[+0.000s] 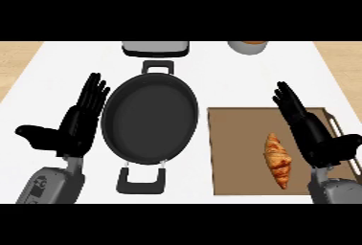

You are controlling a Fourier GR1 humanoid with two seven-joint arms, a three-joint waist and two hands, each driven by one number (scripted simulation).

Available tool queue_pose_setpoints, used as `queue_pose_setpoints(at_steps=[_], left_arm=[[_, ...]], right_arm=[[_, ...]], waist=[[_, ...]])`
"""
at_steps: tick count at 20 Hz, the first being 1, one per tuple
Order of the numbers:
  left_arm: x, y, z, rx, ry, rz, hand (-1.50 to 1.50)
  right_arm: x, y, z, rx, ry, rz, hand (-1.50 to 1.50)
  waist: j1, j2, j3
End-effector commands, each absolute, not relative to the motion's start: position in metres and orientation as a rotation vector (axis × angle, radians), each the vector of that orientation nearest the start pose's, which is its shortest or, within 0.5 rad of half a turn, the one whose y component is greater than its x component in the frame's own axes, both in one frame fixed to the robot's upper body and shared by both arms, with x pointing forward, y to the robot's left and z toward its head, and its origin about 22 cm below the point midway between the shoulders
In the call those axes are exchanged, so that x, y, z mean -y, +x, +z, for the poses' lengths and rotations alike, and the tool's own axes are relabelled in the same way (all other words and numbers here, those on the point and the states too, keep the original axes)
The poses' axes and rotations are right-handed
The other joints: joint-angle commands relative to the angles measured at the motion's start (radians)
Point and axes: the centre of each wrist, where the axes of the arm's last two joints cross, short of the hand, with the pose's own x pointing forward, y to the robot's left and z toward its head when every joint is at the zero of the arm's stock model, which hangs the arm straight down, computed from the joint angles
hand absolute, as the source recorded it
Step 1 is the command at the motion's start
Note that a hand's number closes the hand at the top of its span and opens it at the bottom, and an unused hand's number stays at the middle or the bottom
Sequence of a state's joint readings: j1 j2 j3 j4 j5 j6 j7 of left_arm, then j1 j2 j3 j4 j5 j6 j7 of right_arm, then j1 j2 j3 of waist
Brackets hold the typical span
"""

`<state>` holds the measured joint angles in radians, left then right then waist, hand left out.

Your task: Pick the croissant from the tray and place it in the pot

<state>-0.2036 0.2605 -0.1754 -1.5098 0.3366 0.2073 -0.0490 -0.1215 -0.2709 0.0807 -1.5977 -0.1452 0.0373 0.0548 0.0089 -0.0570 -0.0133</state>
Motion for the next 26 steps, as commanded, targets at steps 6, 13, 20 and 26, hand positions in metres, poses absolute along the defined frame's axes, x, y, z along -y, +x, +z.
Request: queue_pose_setpoints(at_steps=[6, 13, 20, 26], left_arm=[[-0.344, 0.249, 0.022, 1.450, 0.485, -0.095, 0.00], [-0.351, 0.229, 0.006, 1.361, 0.488, -0.089, 0.00], [-0.323, 0.227, 0.015, 1.392, 0.438, -0.135, 0.00], [-0.342, 0.243, 0.028, 1.400, 0.441, -0.164, 0.00]], right_arm=[[0.374, 0.215, 0.044, 1.288, -0.775, 0.077, 1.50], [0.355, 0.185, 0.064, 1.542, -1.392, 0.543, -1.50], [0.293, 0.128, 0.064, 1.280, -1.400, 0.604, -1.50], [0.251, 0.156, 0.121, 1.078, -1.371, 0.700, -1.50]], waist=[[-0.062, 0.045, 0.009], [-0.056, 0.038, 0.010], [-0.021, 0.054, 0.011], [0.009, 0.062, 0.009]])
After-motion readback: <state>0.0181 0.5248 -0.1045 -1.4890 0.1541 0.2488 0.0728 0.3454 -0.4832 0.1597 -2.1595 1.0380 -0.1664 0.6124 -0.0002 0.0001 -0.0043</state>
